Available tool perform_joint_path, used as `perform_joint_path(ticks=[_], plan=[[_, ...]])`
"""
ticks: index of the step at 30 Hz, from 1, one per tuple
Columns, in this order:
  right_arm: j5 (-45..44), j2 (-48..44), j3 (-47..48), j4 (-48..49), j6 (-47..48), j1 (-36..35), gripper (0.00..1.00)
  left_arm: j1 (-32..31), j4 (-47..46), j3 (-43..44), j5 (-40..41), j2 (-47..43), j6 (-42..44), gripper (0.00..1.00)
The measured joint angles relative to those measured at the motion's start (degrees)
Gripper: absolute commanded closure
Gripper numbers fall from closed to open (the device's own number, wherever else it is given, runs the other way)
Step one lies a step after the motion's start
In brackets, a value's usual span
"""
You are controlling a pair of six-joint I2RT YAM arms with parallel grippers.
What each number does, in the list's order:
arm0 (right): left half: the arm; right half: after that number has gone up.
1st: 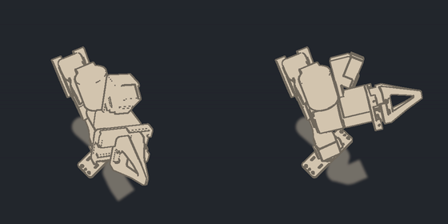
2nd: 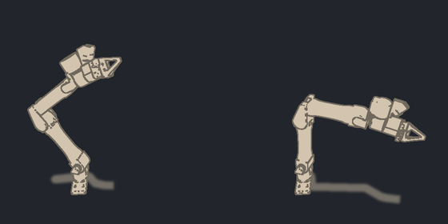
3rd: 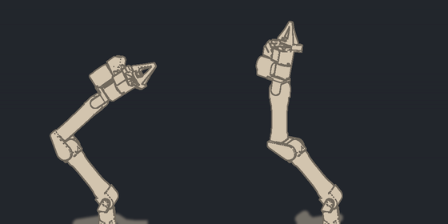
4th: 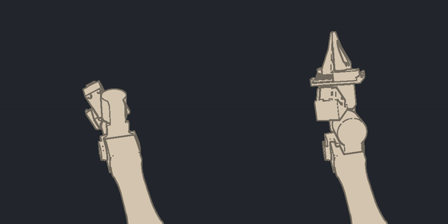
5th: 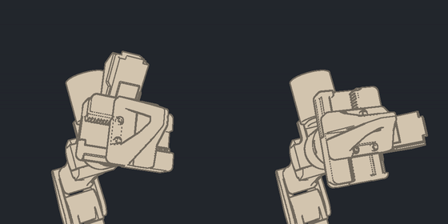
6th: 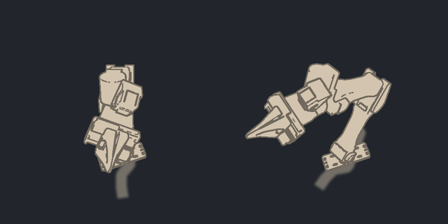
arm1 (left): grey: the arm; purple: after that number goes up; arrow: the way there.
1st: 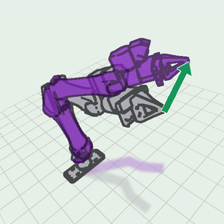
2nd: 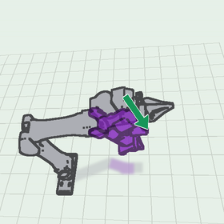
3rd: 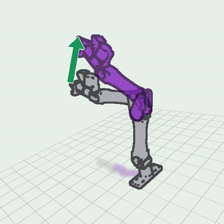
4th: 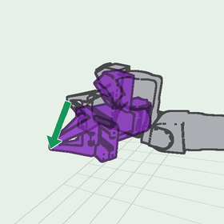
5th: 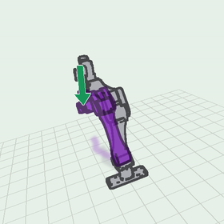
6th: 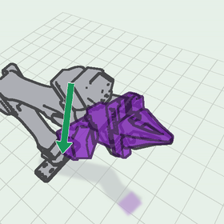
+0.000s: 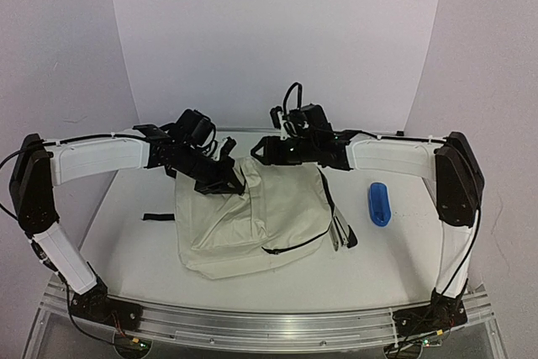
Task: Pack the student bag
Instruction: Unzip the student bag at the center of the board.
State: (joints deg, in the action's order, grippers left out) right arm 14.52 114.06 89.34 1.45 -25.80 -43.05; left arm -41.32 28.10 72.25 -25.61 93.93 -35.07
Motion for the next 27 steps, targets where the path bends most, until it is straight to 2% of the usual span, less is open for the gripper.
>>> perform_joint_path(ticks=[3,5,14,16,22,27], plan=[[-3.4,0.0,0.2,-3.8,3.5,-2.5,0.45,0.0,0.0,0.0,-0.2,0.0,-0.1,1.0],[-5.2,0.0,0.3,-5.6,5.4,-4.2,0.43,0.0,0.0,0.0,-0.2,0.0,-0.5,1.0],[-9.2,0.0,2.1,-8.2,8.4,-7.3,0.39,0.0,0.0,0.0,-0.2,0.0,-1.0,1.0],[-10.4,0.0,2.9,-9.0,8.9,-7.8,0.4,0.0,0.0,0.0,-0.2,0.0,-1.0,1.0],[-13.2,0.2,5.1,-10.8,9.8,-8.5,0.55,0.0,0.0,0.0,-0.2,0.1,-1.0,1.0],[-13.9,0.4,6.6,-12.2,10.4,-9.0,0.51,0.0,0.0,0.0,-0.2,0.1,-1.0,1.0]])
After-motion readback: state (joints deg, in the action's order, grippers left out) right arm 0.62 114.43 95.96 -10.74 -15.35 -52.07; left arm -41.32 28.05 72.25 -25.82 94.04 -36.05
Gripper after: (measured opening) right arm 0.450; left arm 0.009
